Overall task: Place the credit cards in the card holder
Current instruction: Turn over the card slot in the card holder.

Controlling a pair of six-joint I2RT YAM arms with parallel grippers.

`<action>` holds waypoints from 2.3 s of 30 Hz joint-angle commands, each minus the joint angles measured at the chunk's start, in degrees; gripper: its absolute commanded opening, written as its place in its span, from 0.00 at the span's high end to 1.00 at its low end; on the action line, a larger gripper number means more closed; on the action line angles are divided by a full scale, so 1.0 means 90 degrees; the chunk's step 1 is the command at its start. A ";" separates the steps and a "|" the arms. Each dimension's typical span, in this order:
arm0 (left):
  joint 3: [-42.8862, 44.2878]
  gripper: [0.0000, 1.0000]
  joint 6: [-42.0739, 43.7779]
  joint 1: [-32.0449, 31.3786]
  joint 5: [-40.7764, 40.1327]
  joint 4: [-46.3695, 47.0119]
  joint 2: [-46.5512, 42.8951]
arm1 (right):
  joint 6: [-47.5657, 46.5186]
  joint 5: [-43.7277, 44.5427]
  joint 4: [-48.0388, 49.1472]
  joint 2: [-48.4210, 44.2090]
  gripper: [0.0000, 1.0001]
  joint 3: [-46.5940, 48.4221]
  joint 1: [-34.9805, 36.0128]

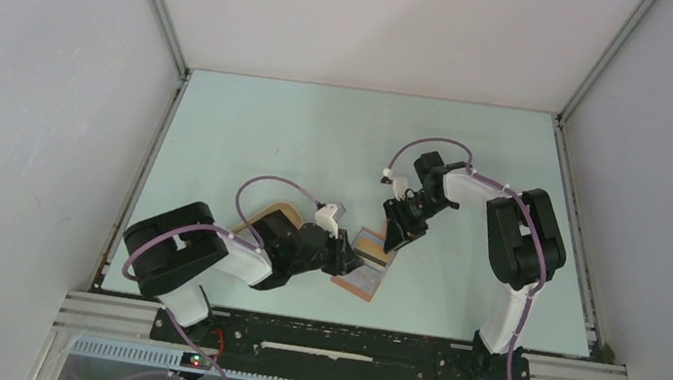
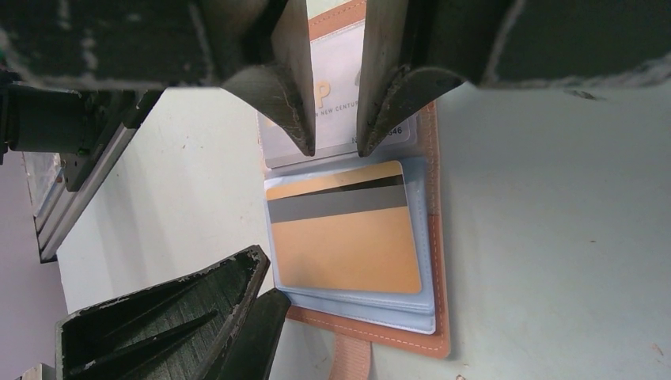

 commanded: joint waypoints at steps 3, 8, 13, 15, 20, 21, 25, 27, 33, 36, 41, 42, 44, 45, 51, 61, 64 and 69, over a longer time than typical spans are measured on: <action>0.0284 0.69 -0.0042 -0.0024 -0.0120 -0.0052 0.0070 | -0.0017 -0.0095 -0.0012 0.0107 0.50 0.0230 0.0053; 0.0279 0.69 -0.0040 -0.0024 -0.0126 -0.0052 0.0070 | -0.0151 -0.0308 -0.0200 0.0126 0.53 0.0308 0.0180; 0.0275 0.69 -0.0040 -0.0019 -0.0128 -0.0052 0.0070 | -0.0269 -0.0571 -0.0340 -0.0053 0.58 0.0356 0.0229; 0.0269 0.69 -0.0040 -0.0017 -0.0132 -0.0052 0.0070 | -0.0263 -0.0584 -0.0360 -0.0099 0.58 0.0353 0.0232; 0.0274 0.69 -0.0040 -0.0015 -0.0136 -0.0052 0.0077 | -0.0136 -0.0364 -0.0300 -0.0040 0.57 0.0352 0.0171; 0.0284 0.69 -0.0040 -0.0015 -0.0136 -0.0052 0.0080 | -0.0081 -0.0258 -0.0259 -0.0030 0.57 0.0343 0.0156; 0.0301 0.69 -0.0040 -0.0014 -0.0136 -0.0067 0.0099 | 0.0030 0.0027 -0.0129 -0.0016 0.53 0.0309 0.0082; 0.0323 0.69 -0.0040 -0.0014 -0.0127 -0.0086 0.0106 | 0.0040 0.0092 -0.0117 0.0012 0.52 0.0309 0.0080; 0.0332 0.69 -0.0037 -0.0007 -0.0127 -0.0109 0.0119 | -0.0028 0.0039 -0.0179 0.0101 0.51 0.0309 0.0168; 0.0339 0.69 -0.0035 -0.0004 -0.0118 -0.0111 0.0128 | -0.0094 -0.0066 -0.0245 0.0108 0.53 0.0324 0.0256; 0.0342 0.69 -0.0041 0.0005 -0.0117 -0.0116 0.0147 | -0.0223 -0.0372 -0.0338 -0.0061 0.59 0.0354 0.0331; 0.0342 0.69 -0.0040 0.0001 -0.0117 -0.0117 0.0148 | -0.0239 -0.0414 -0.0347 -0.0093 0.62 0.0347 0.0334; 0.0337 0.69 -0.0040 0.0014 -0.0107 -0.0121 0.0143 | -0.0282 -0.0517 -0.0387 -0.0146 0.65 0.0351 0.0334; 0.0342 0.69 -0.0040 0.0015 -0.0112 -0.0121 0.0143 | -0.0296 -0.0579 -0.0407 -0.0159 0.66 0.0347 0.0334; 0.0308 0.69 -0.0059 0.0030 -0.0136 -0.0104 0.0110 | -0.0250 -0.1112 -0.0500 -0.0087 0.71 0.0354 0.0314; -0.0058 0.66 -0.0221 0.0147 0.0091 0.0639 0.0031 | -0.0003 -0.1200 -0.0465 0.0148 0.84 0.0353 0.0295; -0.0252 0.63 -0.0368 0.0273 0.0343 0.1076 0.0039 | 0.0036 -0.1161 -0.0416 0.0046 0.92 0.0339 0.0251; -0.0514 0.53 -0.0689 0.0469 0.0710 0.1832 0.0156 | 0.0211 -0.0897 -0.0085 -0.0346 0.99 0.0169 0.0072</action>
